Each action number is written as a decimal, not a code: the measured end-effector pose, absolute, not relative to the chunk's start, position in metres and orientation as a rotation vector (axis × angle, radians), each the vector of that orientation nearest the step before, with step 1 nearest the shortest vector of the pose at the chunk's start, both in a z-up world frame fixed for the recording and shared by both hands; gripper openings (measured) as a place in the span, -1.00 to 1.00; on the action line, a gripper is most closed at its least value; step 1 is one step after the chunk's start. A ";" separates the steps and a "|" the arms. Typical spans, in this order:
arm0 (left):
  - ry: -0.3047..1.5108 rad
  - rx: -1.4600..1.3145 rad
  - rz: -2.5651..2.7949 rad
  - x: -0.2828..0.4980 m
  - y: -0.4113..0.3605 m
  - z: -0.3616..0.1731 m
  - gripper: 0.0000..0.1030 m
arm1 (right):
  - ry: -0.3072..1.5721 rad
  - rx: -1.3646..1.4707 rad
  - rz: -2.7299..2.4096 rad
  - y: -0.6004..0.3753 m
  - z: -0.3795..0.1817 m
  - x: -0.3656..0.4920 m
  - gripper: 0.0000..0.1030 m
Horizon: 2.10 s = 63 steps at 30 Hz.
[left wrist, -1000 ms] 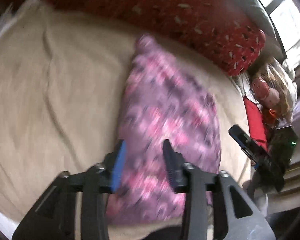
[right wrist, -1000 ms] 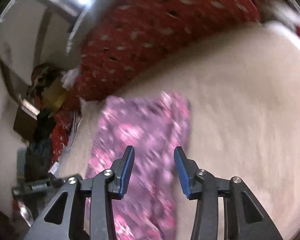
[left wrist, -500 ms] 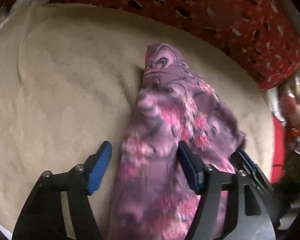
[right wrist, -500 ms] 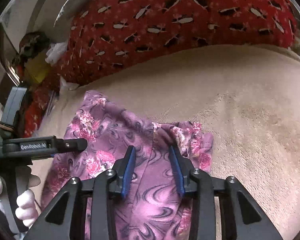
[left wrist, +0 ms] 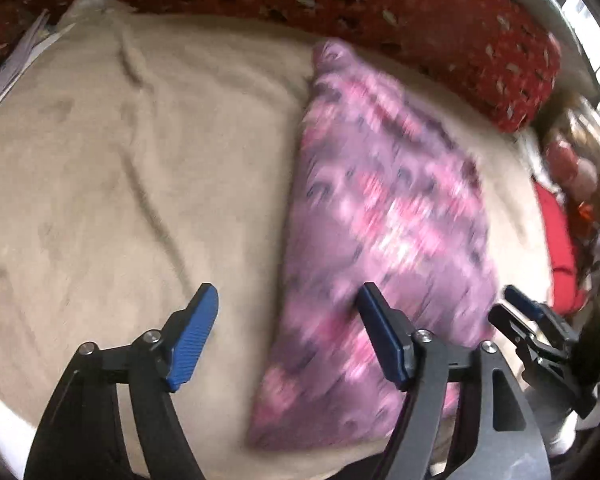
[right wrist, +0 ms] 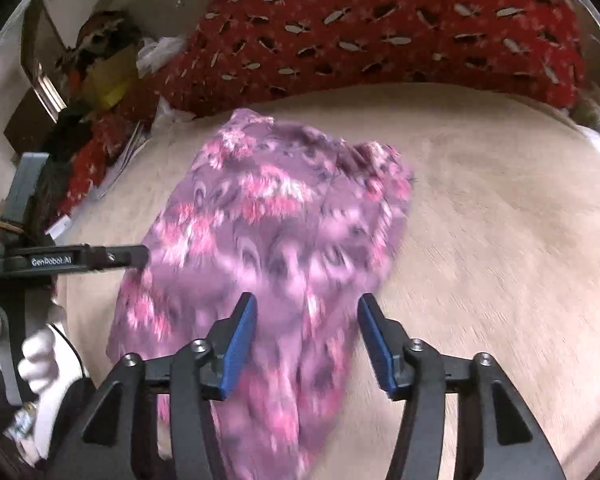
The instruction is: Fold small clothes
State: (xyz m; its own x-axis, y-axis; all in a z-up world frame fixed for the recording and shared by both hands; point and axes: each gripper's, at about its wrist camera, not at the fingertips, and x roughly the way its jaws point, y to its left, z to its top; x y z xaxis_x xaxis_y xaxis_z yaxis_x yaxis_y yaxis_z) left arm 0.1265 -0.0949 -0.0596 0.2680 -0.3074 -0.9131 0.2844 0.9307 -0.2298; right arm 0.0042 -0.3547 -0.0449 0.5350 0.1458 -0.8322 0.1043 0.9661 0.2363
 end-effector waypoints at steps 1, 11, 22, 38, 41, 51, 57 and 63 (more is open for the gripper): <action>1.265 -0.012 -0.388 0.121 -0.093 -0.069 0.52 | 1.082 0.262 -0.021 -0.354 -0.063 -0.004 0.62; 1.224 0.063 -0.376 0.094 -0.085 -0.092 0.96 | 1.058 0.315 -0.195 -0.335 -0.079 -0.020 0.99; 1.176 0.074 -0.406 0.078 -0.076 -0.099 1.00 | 1.177 0.289 -0.199 -0.334 -0.069 -0.045 0.96; 0.981 0.105 -0.425 -0.013 -0.012 -0.045 1.00 | 0.943 0.069 -0.304 -0.302 0.011 -0.130 0.99; 0.929 0.174 -0.410 -0.026 -0.011 -0.040 1.00 | 0.907 0.049 -0.316 -0.286 0.017 -0.136 0.99; 0.916 0.201 -0.387 -0.033 -0.022 -0.034 1.00 | 0.813 0.055 -0.313 -0.273 0.034 -0.144 0.99; 0.888 0.205 -0.377 -0.042 -0.029 -0.024 1.00 | 0.760 -0.198 -0.383 -0.269 0.047 -0.158 0.99; 0.881 0.185 -0.396 -0.048 -0.039 -0.016 1.00 | 0.780 -0.141 -0.342 -0.268 0.034 -0.168 0.99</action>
